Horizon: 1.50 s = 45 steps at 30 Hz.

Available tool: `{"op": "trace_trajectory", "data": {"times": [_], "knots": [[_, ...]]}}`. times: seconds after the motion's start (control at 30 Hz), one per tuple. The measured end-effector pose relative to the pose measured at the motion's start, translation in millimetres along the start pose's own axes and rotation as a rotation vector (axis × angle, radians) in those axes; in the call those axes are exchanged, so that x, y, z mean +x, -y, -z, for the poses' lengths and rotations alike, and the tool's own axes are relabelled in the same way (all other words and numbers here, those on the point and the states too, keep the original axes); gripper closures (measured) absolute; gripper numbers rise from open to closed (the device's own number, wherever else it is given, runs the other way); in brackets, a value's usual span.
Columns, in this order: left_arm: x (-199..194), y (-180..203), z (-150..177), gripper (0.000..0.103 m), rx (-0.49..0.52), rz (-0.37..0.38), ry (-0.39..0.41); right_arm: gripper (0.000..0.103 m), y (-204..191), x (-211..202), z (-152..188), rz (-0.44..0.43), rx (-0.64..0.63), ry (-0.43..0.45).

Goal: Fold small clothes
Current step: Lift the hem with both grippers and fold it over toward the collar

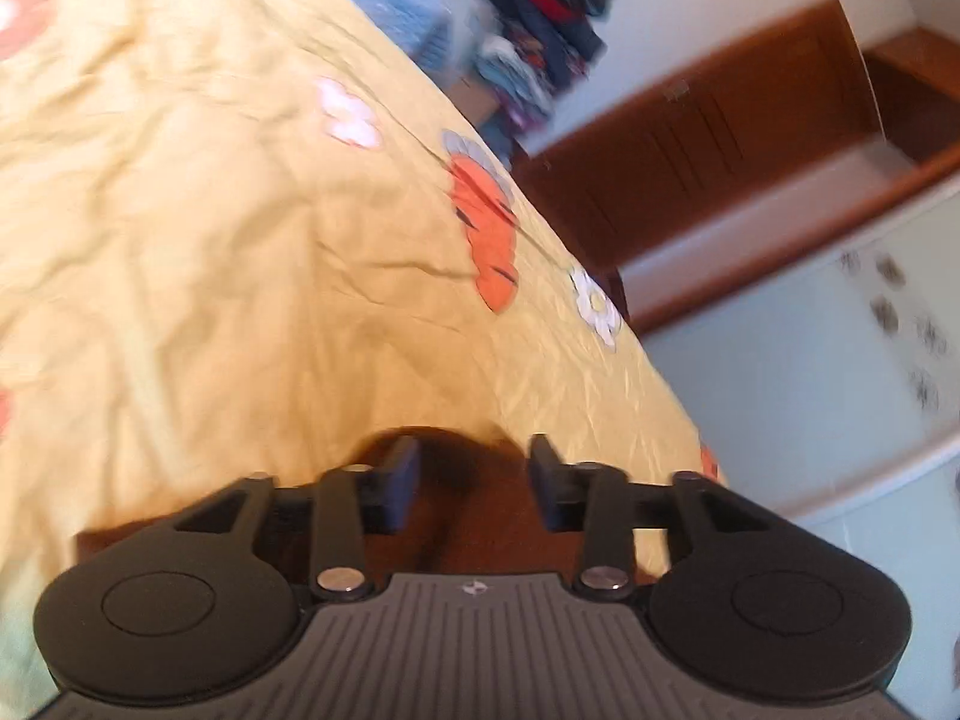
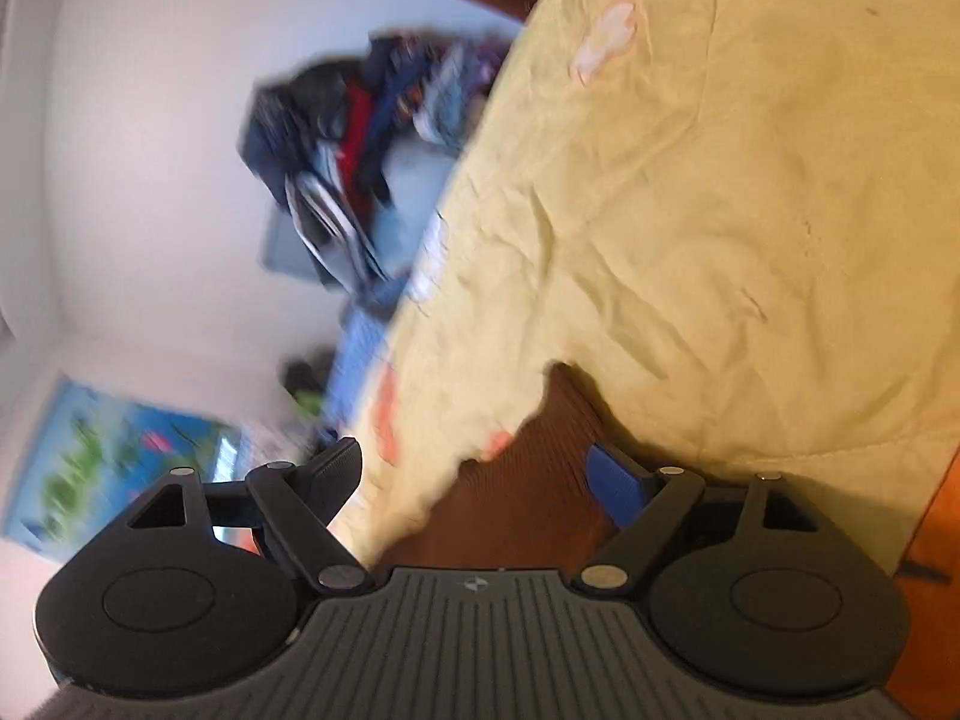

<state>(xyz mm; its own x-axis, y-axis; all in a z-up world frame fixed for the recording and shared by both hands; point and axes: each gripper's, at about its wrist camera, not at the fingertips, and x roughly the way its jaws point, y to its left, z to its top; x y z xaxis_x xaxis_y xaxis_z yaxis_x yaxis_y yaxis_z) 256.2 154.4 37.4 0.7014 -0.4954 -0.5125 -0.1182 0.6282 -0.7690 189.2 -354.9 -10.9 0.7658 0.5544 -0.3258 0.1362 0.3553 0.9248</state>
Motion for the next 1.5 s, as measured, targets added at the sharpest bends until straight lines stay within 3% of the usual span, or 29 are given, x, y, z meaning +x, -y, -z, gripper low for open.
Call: {"op": "trace_trajectory", "data": {"times": [0.03, 0.1, 0.17, 0.23, 0.33, 0.43, 0.47, 0.6, 0.63, 0.67, 0.7, 0.73, 0.77, 0.87, 1.1, 1.17, 1.27, 1.3, 1.37, 1.43, 1.47, 1.5], "knots": [[-15, -5, 6, 0.025, 0.000, 0.019, 0.030, 0.018, 0, -5, 7, -0.028, -0.007, -0.001], [-55, -14, 24, 0.017, 0.025, 0.022, 0.103, 0.014, -3, -25, 23, -0.056, -0.060, -0.037], [-95, -27, 50, 0.017, 0.027, 0.034, 0.143, 0.011, -6, -54, 42, -0.034, -0.143, -0.059], [-127, -43, 80, 0.016, -0.005, 0.017, 0.168, 0.001, -5, -91, 63, 0.000, -0.210, -0.050], [-158, -69, 122, 0.016, -0.076, -0.018, 0.159, 0.000, 13, -132, 91, 0.090, -0.213, -0.057], [-158, -83, 149, 0.016, -0.123, -0.010, 0.124, 0.001, 30, -146, 112, 0.124, -0.163, -0.064], [-158, -80, 154, 0.015, -0.114, -0.006, 0.154, 0.000, 29, -145, 118, 0.114, -0.188, -0.061], [-129, -61, 146, 0.013, -0.081, -0.037, 0.161, 0.000, 19, -112, 119, 0.119, -0.195, -0.102], [-124, -53, 148, 0.015, -0.058, -0.061, 0.171, 0.004, 9, -105, 122, 0.126, -0.214, -0.102], [-119, -46, 149, 0.027, -0.026, -0.090, 0.165, 0.011, 6, -96, 123, 0.141, -0.227, -0.099], [-109, -42, 148, 0.084, -0.004, -0.140, 0.131, 0.041, 4, -84, 122, 0.151, -0.244, -0.127], [-100, -41, 146, 0.090, 0.001, -0.180, 0.087, 0.084, 4, -75, 123, 0.171, -0.253, -0.170], [-100, -40, 147, 0.090, 0.007, -0.185, 0.099, 0.084, 7, -66, 125, 0.205, -0.251, -0.200], [-112, -34, 148, 0.092, 0.035, -0.188, 0.077, 0.084, 4, -66, 130, 0.192, -0.285, -0.199], [-205, -33, 186, 0.093, 0.118, -0.089, -0.001, 0.084, -11, -153, 161, 0.074, -0.357, -0.268], [-222, -46, 206, 0.091, 0.164, -0.140, -0.034, 0.083, -7, -176, 179, 0.082, -0.380, -0.308], [-234, -73, 227, 0.087, 0.183, -0.185, -0.089, 0.058, 10, -193, 198, 0.131, -0.335, -0.349], [-243, -77, 227, 0.084, 0.174, -0.166, -0.078, 0.038, 14, -198, 197, 0.148, -0.317, -0.353], [-261, -72, 211, 0.083, 0.189, -0.188, -0.033, 0.032, 13, -210, 182, 0.148, -0.286, -0.299], [-276, -56, 191, 0.078, 0.250, -0.180, 0.067, 0.028, 1, -221, 157, 0.108, -0.297, -0.182], [-278, -46, 179, 0.073, 0.284, -0.171, 0.125, 0.026, -7, -221, 145, 0.092, -0.324, -0.135], [-274, -34, 165, 0.054, 0.320, -0.181, 0.173, 0.025, -16, -216, 134, 0.085, -0.362, -0.108]]}}
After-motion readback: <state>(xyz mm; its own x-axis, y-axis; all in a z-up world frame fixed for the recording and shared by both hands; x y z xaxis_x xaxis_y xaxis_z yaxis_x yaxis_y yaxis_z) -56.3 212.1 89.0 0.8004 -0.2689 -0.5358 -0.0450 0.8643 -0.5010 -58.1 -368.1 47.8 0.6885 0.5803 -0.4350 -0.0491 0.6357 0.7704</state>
